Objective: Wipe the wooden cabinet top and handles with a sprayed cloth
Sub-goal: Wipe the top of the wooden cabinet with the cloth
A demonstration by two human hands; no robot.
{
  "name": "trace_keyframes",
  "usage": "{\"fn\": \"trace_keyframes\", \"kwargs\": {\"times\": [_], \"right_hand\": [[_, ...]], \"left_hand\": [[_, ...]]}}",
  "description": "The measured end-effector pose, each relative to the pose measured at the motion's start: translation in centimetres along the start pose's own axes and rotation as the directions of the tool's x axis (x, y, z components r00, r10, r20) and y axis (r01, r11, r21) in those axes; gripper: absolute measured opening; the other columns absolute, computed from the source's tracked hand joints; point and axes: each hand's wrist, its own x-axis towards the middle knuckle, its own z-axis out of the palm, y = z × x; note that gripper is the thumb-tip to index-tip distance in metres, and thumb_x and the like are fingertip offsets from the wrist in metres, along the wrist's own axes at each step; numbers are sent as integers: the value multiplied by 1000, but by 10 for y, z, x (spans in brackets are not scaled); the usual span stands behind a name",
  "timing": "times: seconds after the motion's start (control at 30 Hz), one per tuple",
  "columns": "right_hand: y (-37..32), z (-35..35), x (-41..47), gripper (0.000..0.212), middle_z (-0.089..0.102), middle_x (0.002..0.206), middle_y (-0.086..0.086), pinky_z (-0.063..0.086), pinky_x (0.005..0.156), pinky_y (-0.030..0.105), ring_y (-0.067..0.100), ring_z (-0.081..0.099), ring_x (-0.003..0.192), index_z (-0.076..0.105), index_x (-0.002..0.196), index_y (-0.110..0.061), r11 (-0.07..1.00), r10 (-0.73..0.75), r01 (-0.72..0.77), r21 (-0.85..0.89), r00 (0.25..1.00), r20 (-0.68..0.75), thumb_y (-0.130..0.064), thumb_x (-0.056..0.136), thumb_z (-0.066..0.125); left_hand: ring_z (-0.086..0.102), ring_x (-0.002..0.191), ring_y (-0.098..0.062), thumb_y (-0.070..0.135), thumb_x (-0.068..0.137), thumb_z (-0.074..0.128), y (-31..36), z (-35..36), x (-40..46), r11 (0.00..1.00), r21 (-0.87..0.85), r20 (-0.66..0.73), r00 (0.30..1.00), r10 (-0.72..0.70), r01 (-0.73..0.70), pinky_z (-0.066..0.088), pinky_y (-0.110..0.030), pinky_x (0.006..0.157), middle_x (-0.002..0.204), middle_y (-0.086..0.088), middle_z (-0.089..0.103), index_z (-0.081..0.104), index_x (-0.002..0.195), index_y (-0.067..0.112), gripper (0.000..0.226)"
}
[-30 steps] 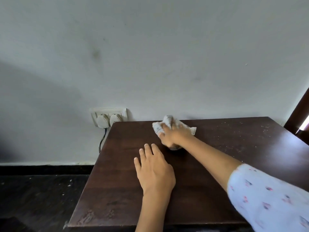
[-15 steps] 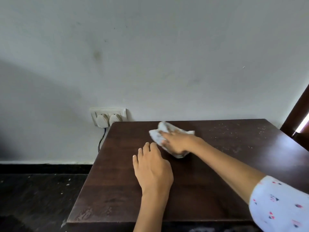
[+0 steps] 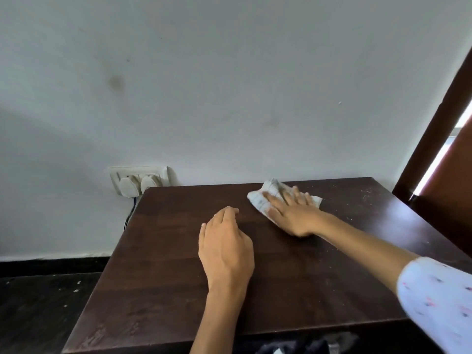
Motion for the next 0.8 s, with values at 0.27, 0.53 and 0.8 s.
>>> {"fn": "trace_keyframes", "kwargs": {"times": [0.27,0.53,0.8], "right_hand": [[-26,-6,26,51,-7,159,5,4,117,47,27,-1,146,2,151,-29,989,-146,147,7,983,-113,-40,101,10],[14,-6,38,53,-4,160,3,11,117,47,25,6,146,4,150,-35,998,59,-60,1,986,-154,-47,98,8],[-12,14,-24,53,-8,159,0,1,118,41,19,-2,146,-2,151,-33,969,-245,245,-21,958,-147,-47,100,9]], "left_hand": [[56,116,-16,1,86,42,3,5,0,1000,-21,16,1000,5,-5,36,-34,109,124,6,62,59,120,17,41],[56,116,-13,2,89,42,4,5,3,1000,-28,25,1000,8,-7,42,-32,103,126,8,60,57,125,19,42],[60,107,-17,5,88,41,-1,-1,4,1000,-2,36,999,-5,5,47,-36,95,121,6,62,59,118,18,37]]}}
